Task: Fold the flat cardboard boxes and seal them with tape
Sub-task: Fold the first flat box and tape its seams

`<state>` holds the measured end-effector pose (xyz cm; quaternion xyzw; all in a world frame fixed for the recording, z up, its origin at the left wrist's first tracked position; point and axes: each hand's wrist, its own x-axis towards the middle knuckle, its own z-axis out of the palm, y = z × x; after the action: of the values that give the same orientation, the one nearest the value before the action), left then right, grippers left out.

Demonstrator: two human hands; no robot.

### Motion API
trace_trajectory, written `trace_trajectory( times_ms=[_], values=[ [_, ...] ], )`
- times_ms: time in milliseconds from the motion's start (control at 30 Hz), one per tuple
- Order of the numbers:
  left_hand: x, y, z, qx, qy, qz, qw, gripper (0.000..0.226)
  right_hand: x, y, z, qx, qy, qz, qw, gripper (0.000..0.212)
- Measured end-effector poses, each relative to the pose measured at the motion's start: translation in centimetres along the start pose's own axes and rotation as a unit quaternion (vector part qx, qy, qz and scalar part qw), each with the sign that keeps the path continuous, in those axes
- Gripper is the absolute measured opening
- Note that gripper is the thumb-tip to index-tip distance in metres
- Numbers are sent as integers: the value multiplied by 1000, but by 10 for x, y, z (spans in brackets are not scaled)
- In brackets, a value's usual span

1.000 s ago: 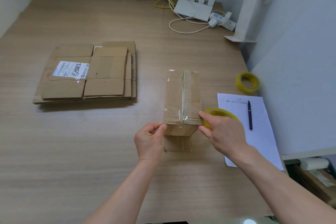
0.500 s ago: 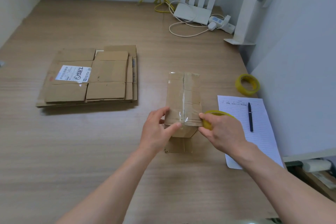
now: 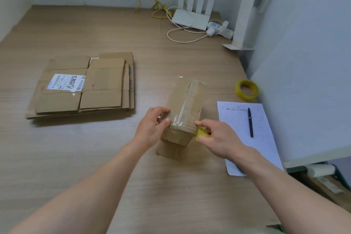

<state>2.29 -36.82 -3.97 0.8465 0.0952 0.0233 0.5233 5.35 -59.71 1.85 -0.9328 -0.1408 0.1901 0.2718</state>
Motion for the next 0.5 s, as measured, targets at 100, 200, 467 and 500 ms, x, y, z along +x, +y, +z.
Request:
trace_trajectory(
  times_ms=[100,200,467,500],
  values=[
    [15,13,-12,77,-25,-15,997,29,-11,-11,12,42,5,20,999,58],
    [-11,27,2,32,179,-87,980,34,-15,-18,21,80,3,48,996,72],
    [-86,54,89,-540,7,-355,763,22,-20,-14,15,58,-23,51,997,76],
    [-82,58,91,-559,10,-346,753,19,-21,-14,14,54,-29,51,997,75]
  ],
)
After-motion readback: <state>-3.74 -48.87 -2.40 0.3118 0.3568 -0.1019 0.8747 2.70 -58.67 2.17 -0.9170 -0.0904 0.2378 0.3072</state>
